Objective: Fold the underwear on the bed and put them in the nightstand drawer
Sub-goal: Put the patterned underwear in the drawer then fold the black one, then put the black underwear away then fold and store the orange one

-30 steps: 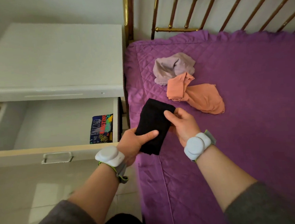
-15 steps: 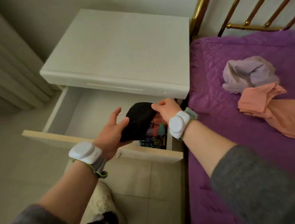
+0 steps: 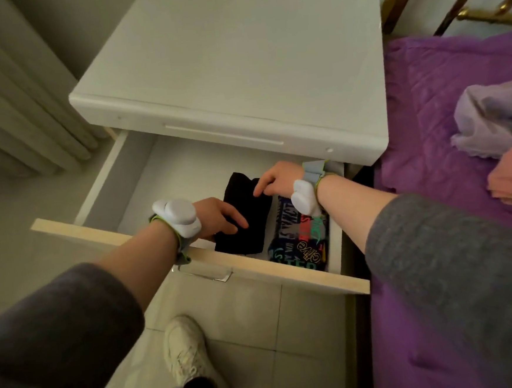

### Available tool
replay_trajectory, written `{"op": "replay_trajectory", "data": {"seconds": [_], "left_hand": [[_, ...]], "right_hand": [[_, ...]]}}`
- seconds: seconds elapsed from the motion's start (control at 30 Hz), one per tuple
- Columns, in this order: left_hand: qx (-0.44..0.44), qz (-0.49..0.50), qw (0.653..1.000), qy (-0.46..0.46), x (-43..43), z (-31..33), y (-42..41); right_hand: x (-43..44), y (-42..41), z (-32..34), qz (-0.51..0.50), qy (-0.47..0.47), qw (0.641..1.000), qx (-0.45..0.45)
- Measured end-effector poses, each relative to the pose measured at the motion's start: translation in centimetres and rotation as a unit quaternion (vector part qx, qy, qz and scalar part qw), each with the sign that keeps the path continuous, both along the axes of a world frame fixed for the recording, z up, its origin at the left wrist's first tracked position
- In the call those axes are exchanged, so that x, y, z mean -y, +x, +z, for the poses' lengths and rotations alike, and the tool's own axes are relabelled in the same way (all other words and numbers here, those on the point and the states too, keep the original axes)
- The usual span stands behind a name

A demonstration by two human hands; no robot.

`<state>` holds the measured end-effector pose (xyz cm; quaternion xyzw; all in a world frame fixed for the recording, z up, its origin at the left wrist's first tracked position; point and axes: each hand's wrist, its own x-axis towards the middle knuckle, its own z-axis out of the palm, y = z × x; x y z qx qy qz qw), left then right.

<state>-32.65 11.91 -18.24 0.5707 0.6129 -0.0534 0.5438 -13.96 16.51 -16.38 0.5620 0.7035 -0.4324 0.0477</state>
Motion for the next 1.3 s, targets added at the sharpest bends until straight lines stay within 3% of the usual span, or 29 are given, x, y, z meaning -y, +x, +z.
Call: {"op": "replay_trajectory", "data": {"seconds": [0.13, 0.37, 0.57, 0.77, 0.9, 1.0, 1.1, 1.3], "left_hand": [[-0.029, -0.065, 0.996, -0.059, -0.1, -1.6, 0.7], [-0.123, -0.186, 0.968, -0.114, -0.2, -0.8, 2.3], [-0.131, -0.177, 0.969, -0.108, -0.3, -0.3, 2.7], [-0.140, -0.152, 0.974, -0.093, -0.2, 0.4, 3.3], [-0.153, -0.162, 0.969, -0.103, 0.4, 0.4, 3.4], [-0.173, -0.187, 0.963, -0.093, 0.5, 1.0, 3.3], [-0.183, -0.181, 0.965, -0.044, 0.2, 3.0, 3.4], [-0.188, -0.156, 0.960, 0.136, 0.3, 9.6, 4.8]], "right_hand": [[-0.1, 0.1, -1.5, 0.093, -0.019, 0.993, 0.073], [0.3, 0.1, -2.7, 0.092, -0.029, 0.988, 0.119], [0.8, 0.5, -2.6, 0.156, 0.048, 0.956, 0.243], [1.1, 0.2, -2.9, 0.142, 0.118, 0.963, 0.196], [0.5, -0.7, -2.9, 0.110, 0.026, 0.974, 0.195], [0.5, -0.7, -2.2, 0.124, 0.040, 0.965, 0.229], [1.2, -0.4, -0.4, 0.125, 0.098, 0.963, 0.219], [4.0, 1.9, 5.0, 0.079, 0.167, 0.979, 0.085]]}}
